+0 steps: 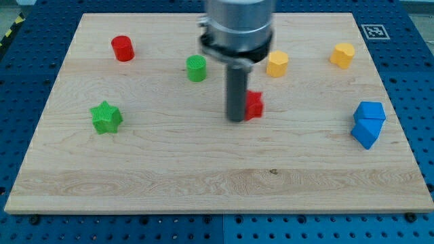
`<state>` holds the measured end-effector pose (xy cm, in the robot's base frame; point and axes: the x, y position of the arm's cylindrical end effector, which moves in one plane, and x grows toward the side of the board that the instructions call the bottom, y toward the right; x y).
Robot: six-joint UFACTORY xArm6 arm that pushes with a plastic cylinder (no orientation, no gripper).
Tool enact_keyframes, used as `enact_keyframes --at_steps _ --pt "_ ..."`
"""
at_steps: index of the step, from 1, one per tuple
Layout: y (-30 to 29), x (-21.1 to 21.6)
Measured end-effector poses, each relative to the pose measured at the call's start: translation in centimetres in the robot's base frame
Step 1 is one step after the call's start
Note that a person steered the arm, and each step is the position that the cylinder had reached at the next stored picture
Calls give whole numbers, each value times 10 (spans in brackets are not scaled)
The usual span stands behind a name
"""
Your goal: Move the red star to the top left of the blue cube
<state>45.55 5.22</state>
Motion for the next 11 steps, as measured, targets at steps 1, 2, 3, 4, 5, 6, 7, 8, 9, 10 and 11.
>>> enact_keyframes --at_steps 1,2,3,4,5,6,7,8,9,10,11 --pt "50 -33" --pt "22 -32" --pt "-4 -58" --pt "25 -81" --pt "76 -69" --pt "99 -60" --pt "73 -56" --pt "62 -28" --pt "98 -23" --pt "141 -32" --pt "122 -41"
